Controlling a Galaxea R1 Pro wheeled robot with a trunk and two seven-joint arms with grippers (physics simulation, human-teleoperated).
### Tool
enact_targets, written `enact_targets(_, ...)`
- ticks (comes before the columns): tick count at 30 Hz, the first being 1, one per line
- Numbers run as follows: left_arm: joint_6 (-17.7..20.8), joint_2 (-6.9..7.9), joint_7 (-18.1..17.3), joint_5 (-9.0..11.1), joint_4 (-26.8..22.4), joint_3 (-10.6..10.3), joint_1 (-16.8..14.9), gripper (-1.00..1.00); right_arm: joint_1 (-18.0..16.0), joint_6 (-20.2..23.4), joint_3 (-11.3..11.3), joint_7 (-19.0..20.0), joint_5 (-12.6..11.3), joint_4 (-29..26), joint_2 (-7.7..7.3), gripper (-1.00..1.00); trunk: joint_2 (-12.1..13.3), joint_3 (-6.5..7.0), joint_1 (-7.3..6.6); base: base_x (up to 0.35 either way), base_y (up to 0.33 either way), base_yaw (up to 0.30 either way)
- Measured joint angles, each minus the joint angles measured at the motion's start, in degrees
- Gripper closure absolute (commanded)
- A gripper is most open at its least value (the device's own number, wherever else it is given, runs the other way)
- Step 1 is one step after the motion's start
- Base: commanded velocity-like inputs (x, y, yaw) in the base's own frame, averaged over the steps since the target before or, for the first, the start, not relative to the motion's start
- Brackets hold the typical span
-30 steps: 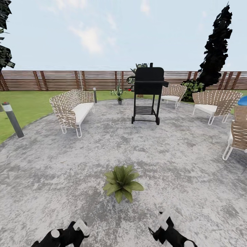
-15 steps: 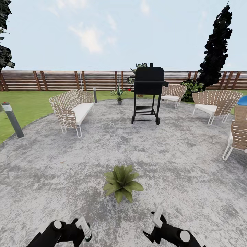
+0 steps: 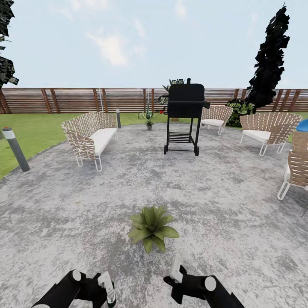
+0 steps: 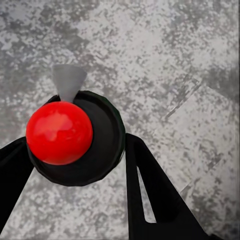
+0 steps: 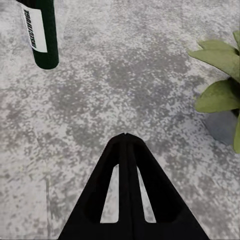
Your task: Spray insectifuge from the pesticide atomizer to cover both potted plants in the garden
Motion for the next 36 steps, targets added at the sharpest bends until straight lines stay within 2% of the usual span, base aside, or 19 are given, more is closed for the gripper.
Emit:
enact_targets(4, 0.08, -0.26, -0.19, -0.05, -0.06, -3.16, -0.03, 1.00, -0.14, -0.01, 0.04, 0.29, 0.08, -0.22, 1.16, 1.00, 0.00, 0.00, 0.00, 0.000, 0.000, 0.000)
enact_targets(6, 0.04, -0.89, -0.23, -0.09, -0.08, -3.95, -0.04, 1.00, -0.16, -0.01, 0.19, 0.37, 0.10, -0.28, 1.72, 1.00, 0.00, 0.00, 0.00, 0.000, 0.000, 0.000)
enact_targets(10, 0.01, -2.07, -0.34, -0.17, -0.04, -5.15, -0.04, 1.00, -0.16, -0.01, 3.13, 1.02, 0.43, -0.31, 2.71, 1.00, 0.00, 0.00, 0.00, 0.000, 0.000, 0.000)
enact_targets(11, 0.02, -2.32, -0.38, -0.20, -0.06, -6.30, -0.04, 1.00, -0.16, 0.00, 4.03, 1.12, 0.43, -0.36, 2.83, 1.00, 0.00, 0.00, 0.00, 0.000, 0.000, 0.000)
enact_targets(15, 0.04, -3.14, -0.35, -0.16, -0.08, -8.94, -0.11, 1.00, -0.16, 0.02, 4.92, 1.27, 0.44, -0.71, 3.01, 1.00, 0.00, 0.00, 0.00, 0.000, 0.000, 0.000)
enact_targets(23, -0.01, -5.25, -0.33, 0.04, -0.17, -10.42, -0.13, 1.00, -0.16, 0.03, 5.09, 1.29, 0.36, -1.55, 3.39, 1.00, 0.00, 0.00, 0.00, 0.000, 0.000, 0.000)
enact_targets(25, -0.05, -6.41, -0.34, 0.07, -0.19, -10.74, -0.13, 1.00, -0.16, 0.03, 5.09, 1.29, 0.38, -1.63, 3.40, 1.00, 0.00, 0.00, 0.00, 0.000, 0.000, 0.000)
enact_targets(26, -0.09, -7.78, -0.33, 0.30, -0.27, -10.74, -0.19, 1.00, -0.16, 0.03, 5.09, 1.24, 0.41, -1.63, 3.59, 1.00, 0.00, 0.00, 0.00, 0.000, 0.000, 0.000)
enact_targets(27, -0.08, -8.08, -0.33, 0.09, -0.26, -10.77, -0.20, 1.00, -0.16, 0.03, 5.09, 1.26, 0.41, -1.63, 3.68, 1.00, 0.00, 0.00, 0.00, 0.000, 0.000, 0.000)
enact_targets(36, -0.44, -8.96, -0.33, 0.08, -0.26, -10.78, -0.22, 1.00, -0.16, 0.03, 5.09, 1.25, 0.44, -1.64, 4.29, 1.00, 0.00, 0.00, 0.00, 0.000, 0.000, 0.000)
